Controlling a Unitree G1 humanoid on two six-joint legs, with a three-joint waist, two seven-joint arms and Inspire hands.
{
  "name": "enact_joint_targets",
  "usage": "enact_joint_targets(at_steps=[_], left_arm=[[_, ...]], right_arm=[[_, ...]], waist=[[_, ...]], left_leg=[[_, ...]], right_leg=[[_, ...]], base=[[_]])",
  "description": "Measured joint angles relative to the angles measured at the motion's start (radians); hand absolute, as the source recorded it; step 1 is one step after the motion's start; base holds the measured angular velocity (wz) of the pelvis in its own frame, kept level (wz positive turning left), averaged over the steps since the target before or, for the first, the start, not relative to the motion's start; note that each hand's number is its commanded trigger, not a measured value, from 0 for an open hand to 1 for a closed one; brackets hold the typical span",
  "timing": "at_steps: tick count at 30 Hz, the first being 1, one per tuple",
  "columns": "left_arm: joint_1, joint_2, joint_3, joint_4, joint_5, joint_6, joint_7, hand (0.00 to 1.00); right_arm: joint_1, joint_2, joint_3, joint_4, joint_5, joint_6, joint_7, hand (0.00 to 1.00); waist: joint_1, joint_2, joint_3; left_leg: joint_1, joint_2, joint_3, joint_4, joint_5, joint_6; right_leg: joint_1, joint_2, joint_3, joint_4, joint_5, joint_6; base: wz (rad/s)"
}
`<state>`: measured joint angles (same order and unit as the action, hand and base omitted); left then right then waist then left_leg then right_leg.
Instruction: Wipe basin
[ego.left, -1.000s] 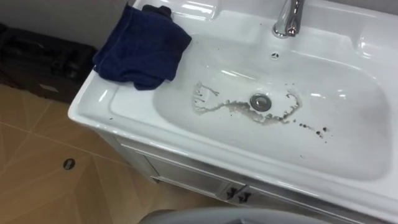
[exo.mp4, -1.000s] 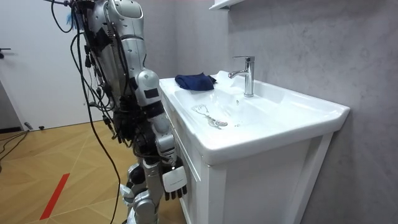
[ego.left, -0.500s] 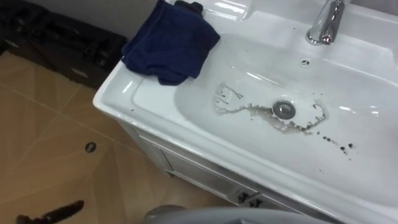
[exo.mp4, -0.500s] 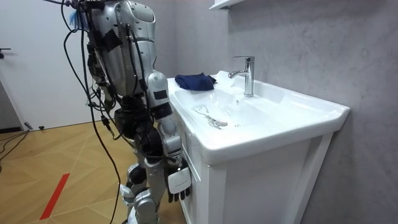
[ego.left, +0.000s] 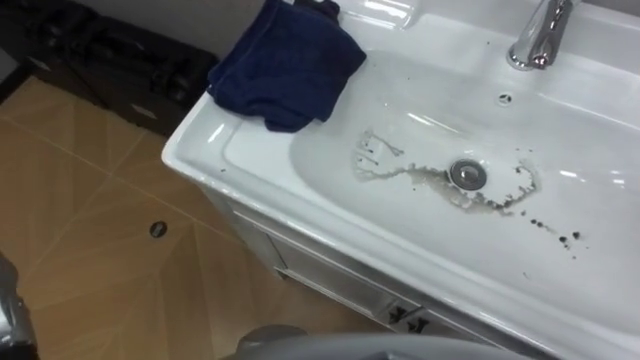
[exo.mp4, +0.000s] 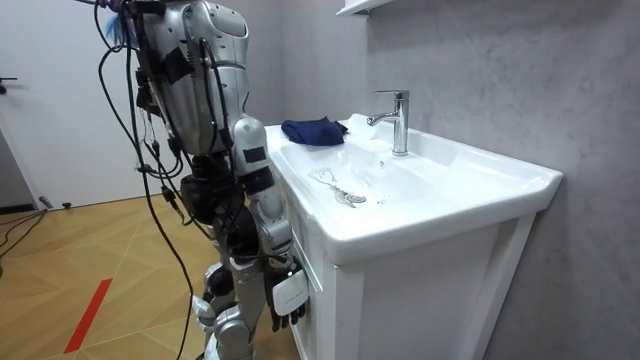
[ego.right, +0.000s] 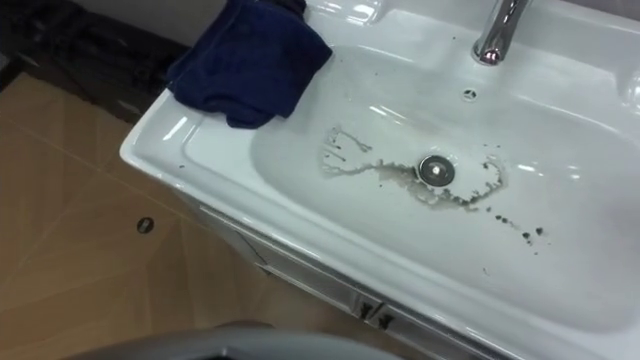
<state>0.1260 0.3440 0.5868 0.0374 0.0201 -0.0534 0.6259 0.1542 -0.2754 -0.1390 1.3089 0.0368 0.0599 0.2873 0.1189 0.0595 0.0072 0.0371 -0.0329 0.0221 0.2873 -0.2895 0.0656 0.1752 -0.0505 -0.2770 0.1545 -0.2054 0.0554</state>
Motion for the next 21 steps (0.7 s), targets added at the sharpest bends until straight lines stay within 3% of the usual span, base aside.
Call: enact_joint_targets(at_steps=[4, 7, 9, 14, 21], left_arm=[[-0.005, 0.0, -0.007, -0.13, 0.176, 0.001, 0.003, 0.0], [-0.008, 0.0, -0.067, -0.233, 0.275, -0.007, 0.015, 0.0], [-0.007, 0.0, -0.139, -0.257, 0.335, -0.019, 0.004, 0.0], [-0.012, 0.0, -0.214, -0.291, 0.346, -0.027, -0.051, 0.0], [-0.027, -0.001, -0.362, -0.229, 0.344, -0.035, -0.112, 0.0]], right_arm=[[0.0, -0.003, 0.004, 0.004, -0.007, -0.007, 0.013, 0.0], [-0.016, -0.005, 0.01, 0.023, -0.008, -0.018, 0.023, 0.0], [-0.015, -0.009, 0.009, 0.027, -0.008, -0.03, 0.03, 0.0], [-0.018, -0.012, 0.011, 0.042, -0.012, -0.047, 0.036, 0.0], [-0.036, -0.017, 0.07, 0.053, -0.006, -0.036, 0.042, 0.0]], waist=[[-0.021, 0.001, 0.0003], [-0.046, 0.001, 0.0013], [-0.07, 0.008, 0.0076], [-0.125, 0.012, 0.0089], [-0.164, 0.003, 0.0117]], left_leg=[[0.003, 0.0, 0.002, 0.004, 0.002, 0.0], [0.005, -0.003, 0.001, 0.003, 0.005, 0.001], [0.019, -0.004, 0.001, 0.003, 0.005, 0.002], [0.022, -0.002, 0.005, 0.001, 0.005, 0.002], [0.046, 0.004, 0.047, -0.029, 0.009, -0.002]], right_leg=[[0.001, -0.001, 0.002, -0.001, 0.0, 0.0], [0.004, -0.003, 0.005, -0.002, 0.0, 0.0], [0.019, -0.004, 0.012, -0.004, 0.0, 0.0], [0.016, -0.001, 0.033, -0.004, 0.0, 0.0], [0.016, 0.002, 0.079, -0.002, 0.0, 0.0]], base=[[-0.01], [0.02], [0.0], [-0.04], [-0.19]])
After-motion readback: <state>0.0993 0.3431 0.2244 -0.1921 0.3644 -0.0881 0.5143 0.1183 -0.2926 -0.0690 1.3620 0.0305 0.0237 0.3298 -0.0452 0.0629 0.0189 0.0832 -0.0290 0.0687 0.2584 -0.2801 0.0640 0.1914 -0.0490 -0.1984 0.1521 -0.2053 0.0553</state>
